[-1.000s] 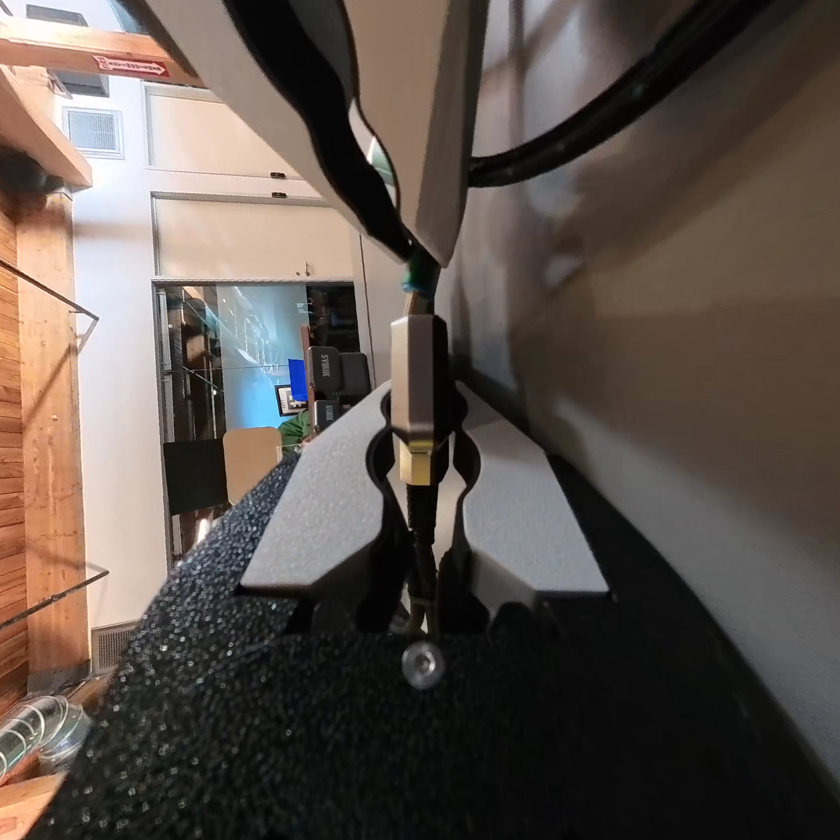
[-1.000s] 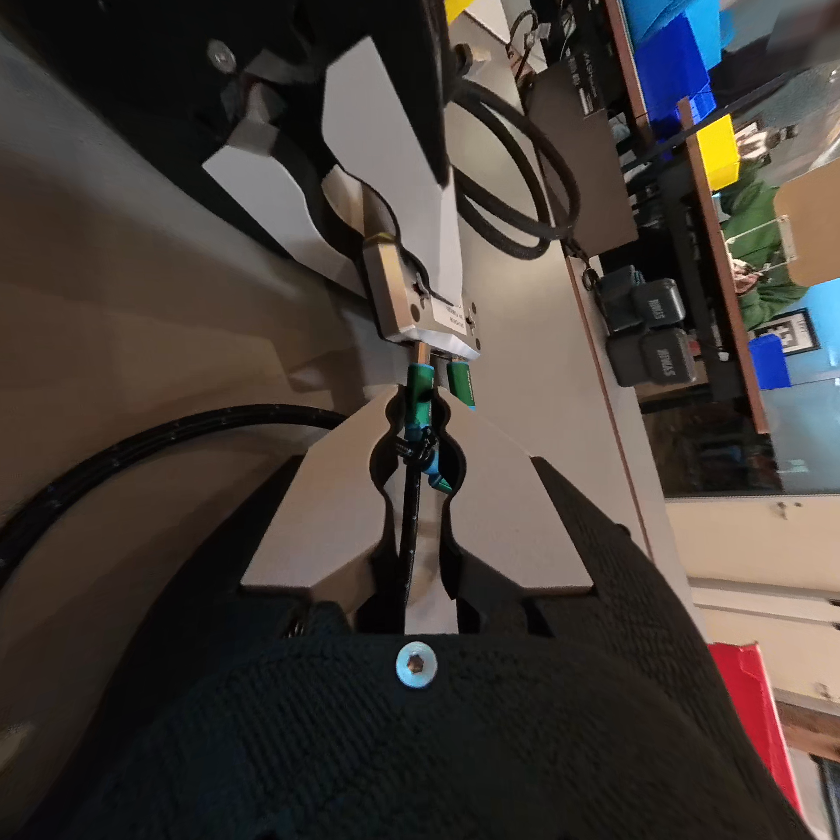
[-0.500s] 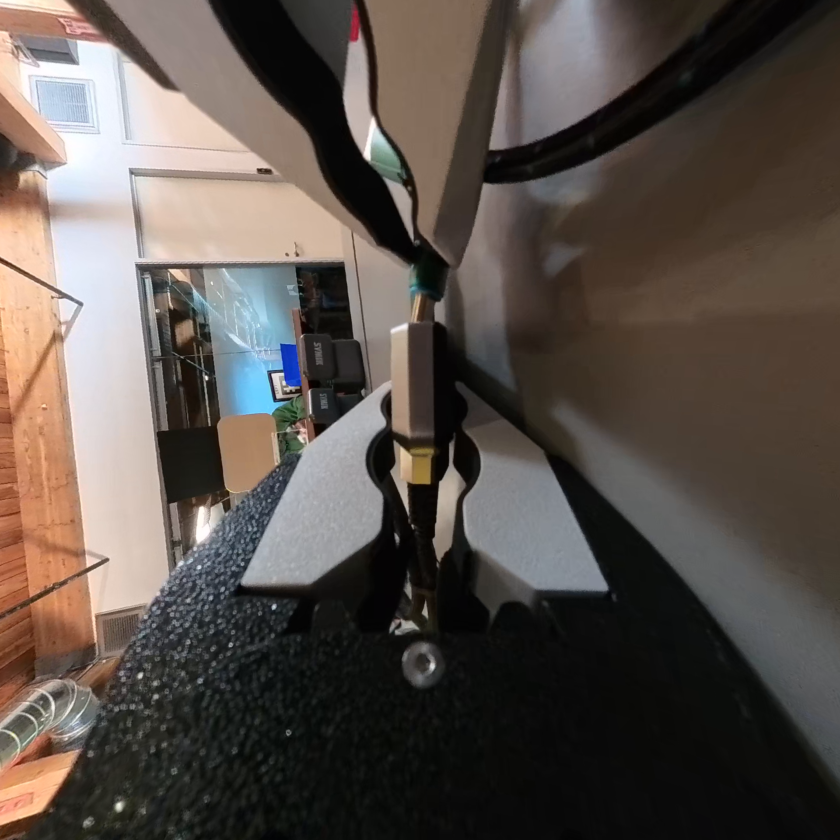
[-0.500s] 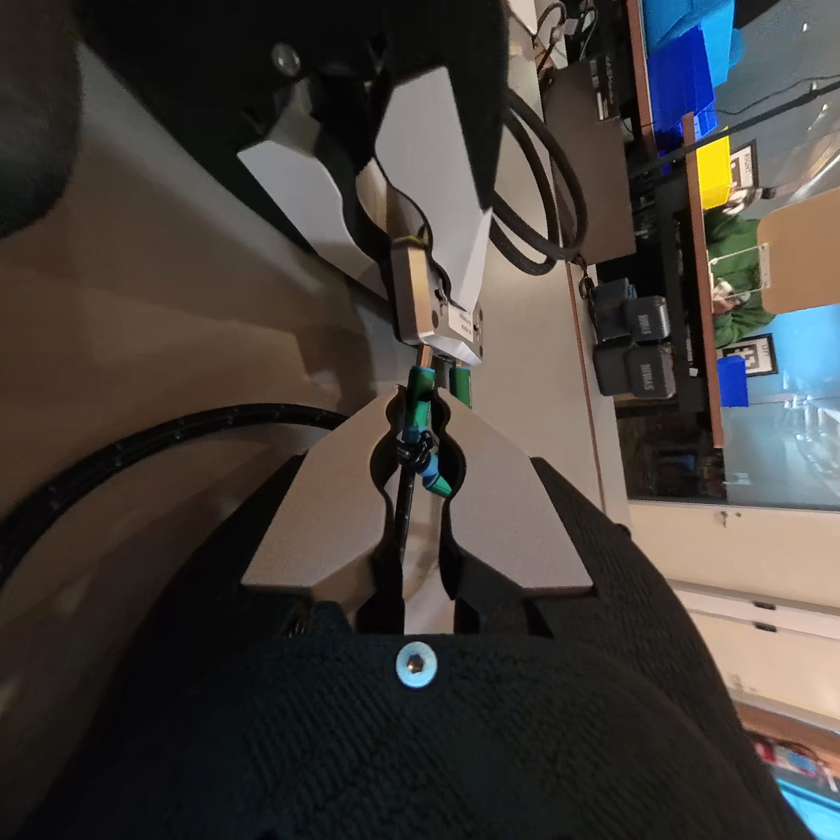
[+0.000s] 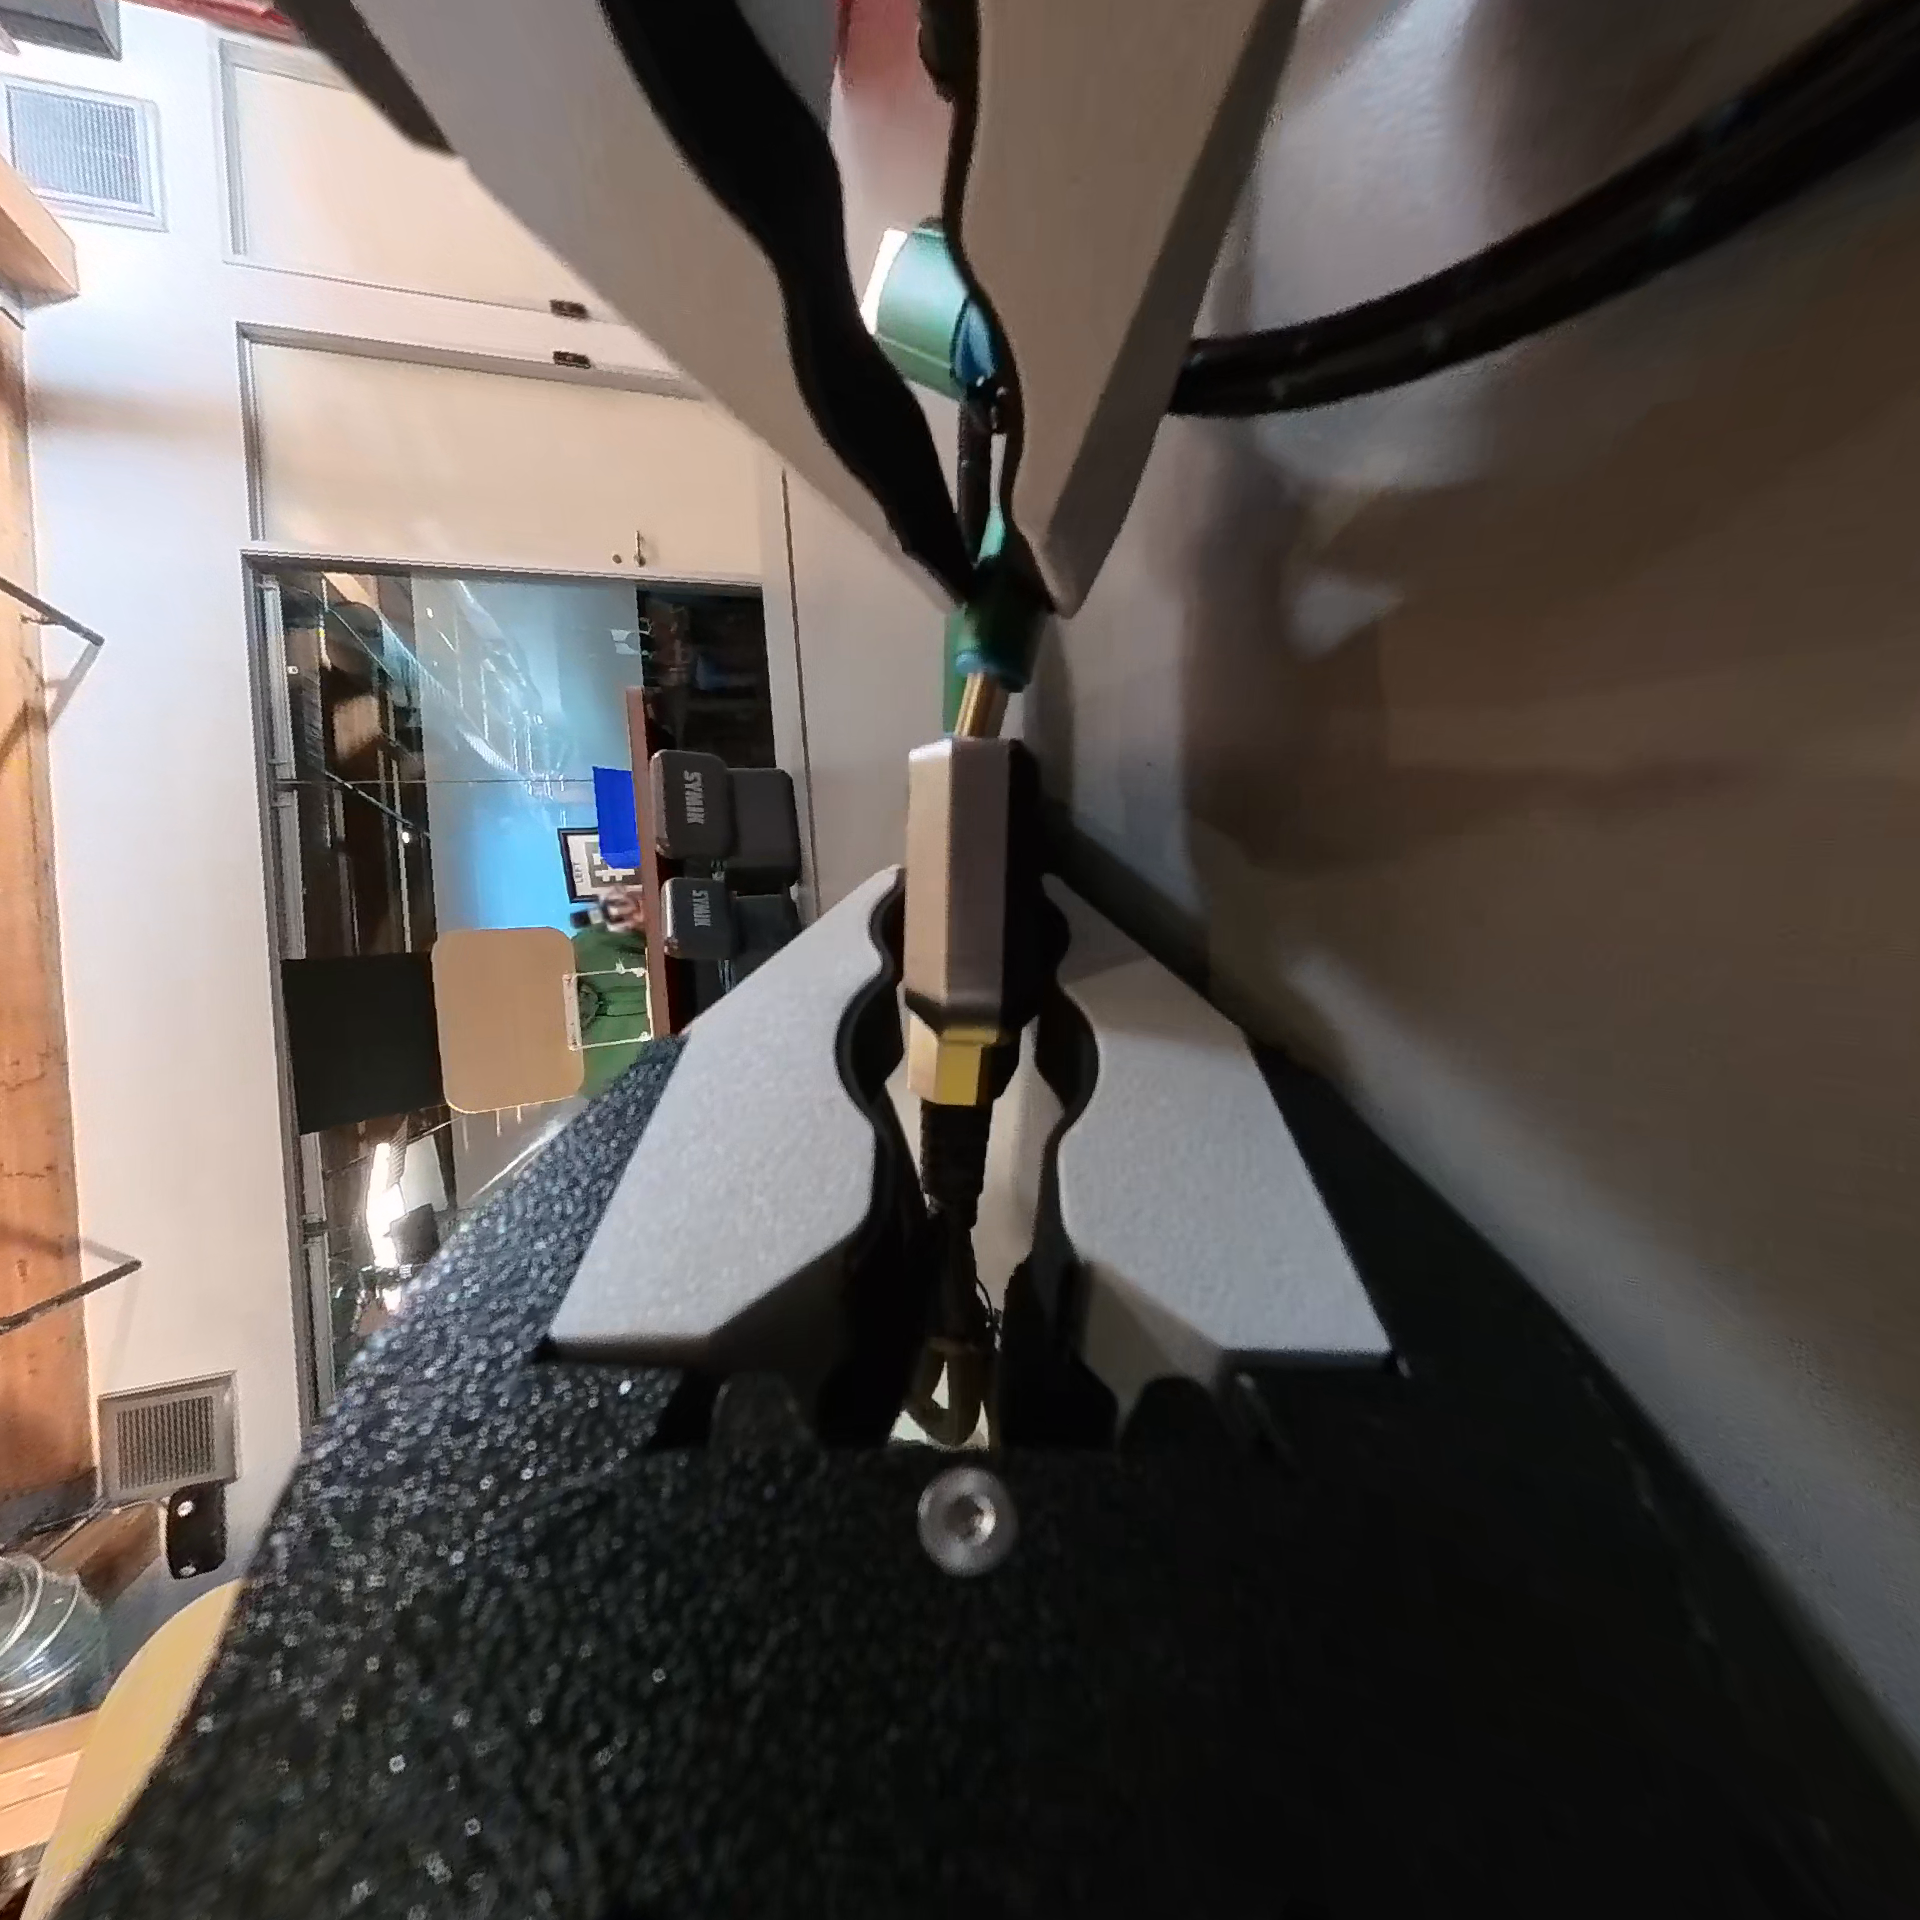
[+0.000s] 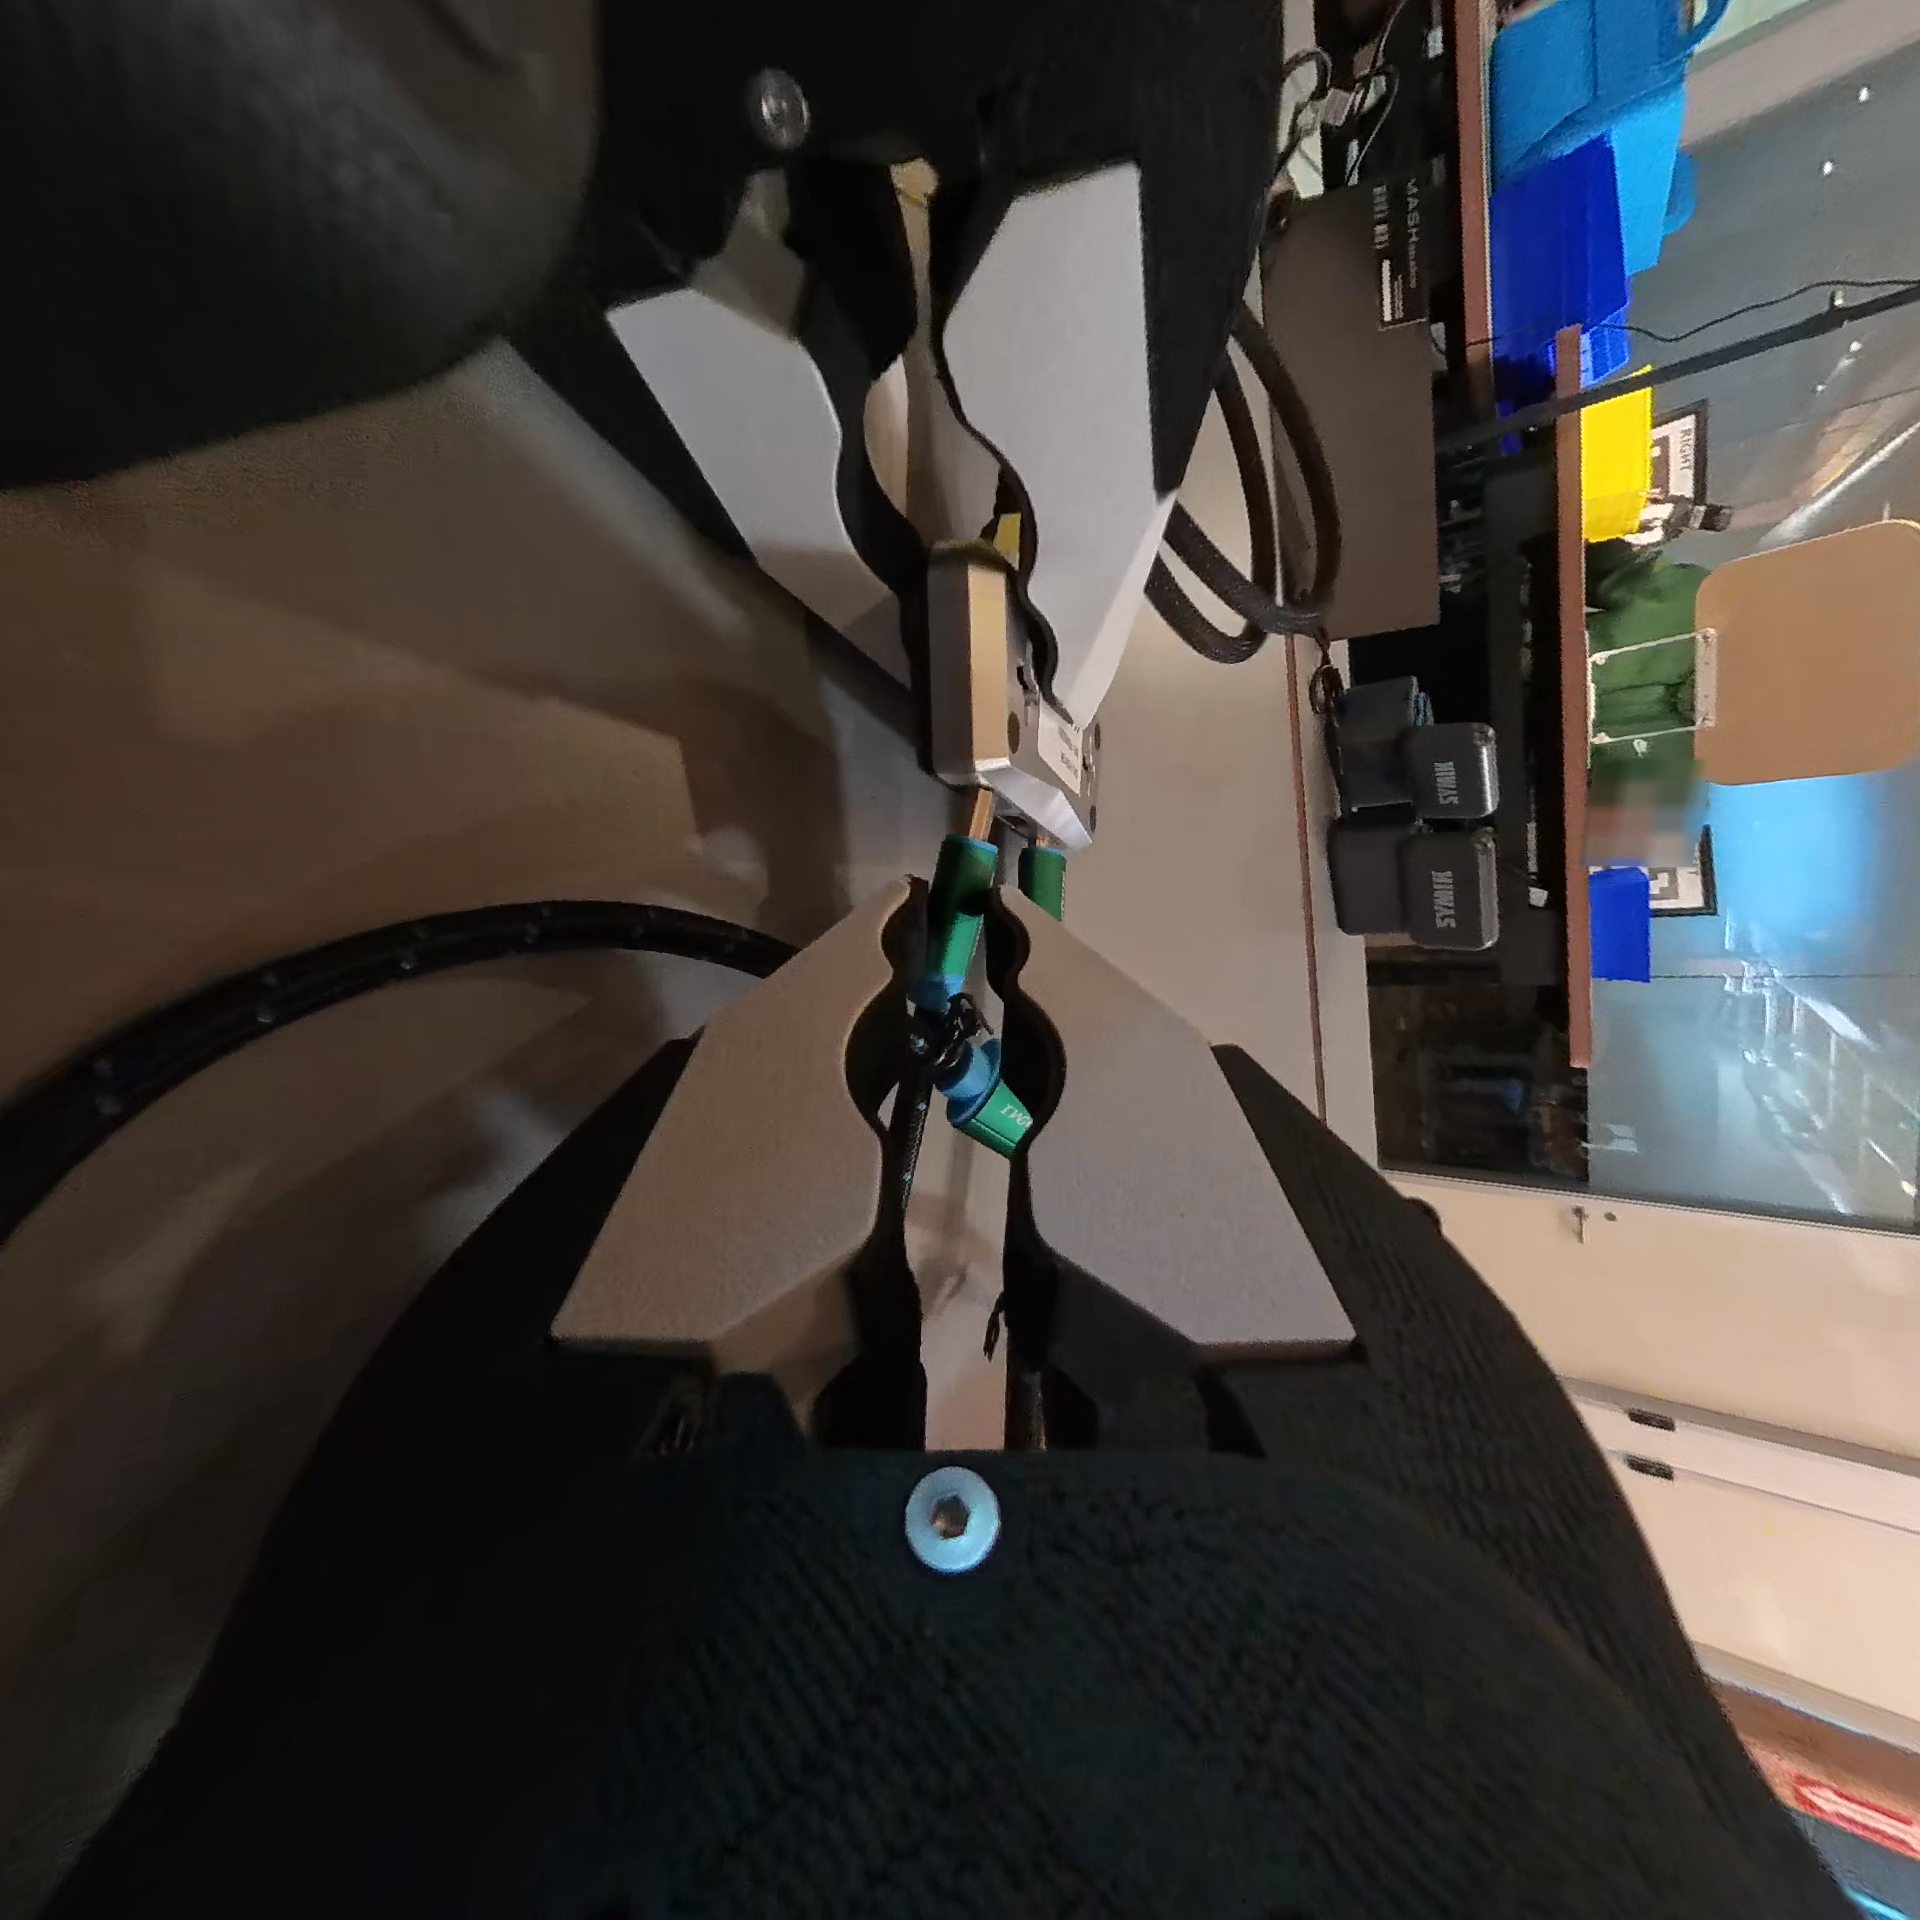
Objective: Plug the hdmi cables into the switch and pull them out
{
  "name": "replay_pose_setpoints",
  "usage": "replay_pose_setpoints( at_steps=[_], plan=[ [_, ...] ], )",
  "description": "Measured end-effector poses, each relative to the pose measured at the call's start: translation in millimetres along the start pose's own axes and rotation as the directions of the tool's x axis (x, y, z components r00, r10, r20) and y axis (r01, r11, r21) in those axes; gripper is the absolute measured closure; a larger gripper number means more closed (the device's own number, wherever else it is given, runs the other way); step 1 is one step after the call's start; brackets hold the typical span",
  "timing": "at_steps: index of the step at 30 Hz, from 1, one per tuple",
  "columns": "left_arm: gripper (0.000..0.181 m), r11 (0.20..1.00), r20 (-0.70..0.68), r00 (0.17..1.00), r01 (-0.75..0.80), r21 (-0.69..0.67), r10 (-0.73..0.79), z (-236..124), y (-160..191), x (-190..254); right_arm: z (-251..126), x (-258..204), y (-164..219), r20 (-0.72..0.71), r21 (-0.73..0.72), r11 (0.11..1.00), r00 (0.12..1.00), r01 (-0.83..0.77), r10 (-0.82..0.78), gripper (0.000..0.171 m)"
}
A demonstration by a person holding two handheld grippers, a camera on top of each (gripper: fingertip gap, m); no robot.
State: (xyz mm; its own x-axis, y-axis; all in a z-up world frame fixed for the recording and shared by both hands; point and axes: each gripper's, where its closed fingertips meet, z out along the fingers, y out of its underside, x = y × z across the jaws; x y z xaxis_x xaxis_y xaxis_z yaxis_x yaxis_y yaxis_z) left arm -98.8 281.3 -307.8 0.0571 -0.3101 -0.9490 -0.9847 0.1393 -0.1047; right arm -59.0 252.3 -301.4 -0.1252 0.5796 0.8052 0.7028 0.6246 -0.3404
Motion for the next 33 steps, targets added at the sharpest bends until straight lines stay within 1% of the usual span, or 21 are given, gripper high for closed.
replay_pose_setpoints(
  at_steps=[17,21,27,29,31,33],
  plan=[
    [0.162,1.0,-0.002,1.0,-0.005,0.002,0.005,0.0,0.5,-0.2,-1.7,1.2,2.3,-0.007,-0.025,0.999,1.0,0.028,-0.028,0.163],
    [0.162,1.0,0.001,1.0,-0.02,-0.002,0.02,-0.2,0.3,0.1,-1.8,1.2,2.6,0.002,-0.004,1.0,1.0,0.014,-0.014,0.163],
    [0.162,0.999,0.002,0.999,-0.04,-0.001,0.04,-0.6,0.3,0.5,-2.6,1.1,2.0,0.006,0.03,0.999,0.999,0.034,-0.034,0.163],
    [0.162,0.999,0.005,0.999,-0.053,0.007,0.053,-0.7,0.1,0.7,-2.9,1.3,2.3,0.031,0.055,0.998,0.999,-0.014,0.012,0.162],
    [0.162,0.997,0.008,0.998,-0.069,0.017,0.069,-0.9,-0.2,1.0,-4.2,0.8,2.4,0.105,0.091,0.986,0.986,-0.141,0.132,0.161],
    [0.162,0.997,0.008,0.998,-0.069,0.027,0.069,-1.1,-0.4,1.0,-6.1,-1.8,6.1,0.225,0.091,0.949,0.935,-0.301,0.275,0.155]
  ],
)
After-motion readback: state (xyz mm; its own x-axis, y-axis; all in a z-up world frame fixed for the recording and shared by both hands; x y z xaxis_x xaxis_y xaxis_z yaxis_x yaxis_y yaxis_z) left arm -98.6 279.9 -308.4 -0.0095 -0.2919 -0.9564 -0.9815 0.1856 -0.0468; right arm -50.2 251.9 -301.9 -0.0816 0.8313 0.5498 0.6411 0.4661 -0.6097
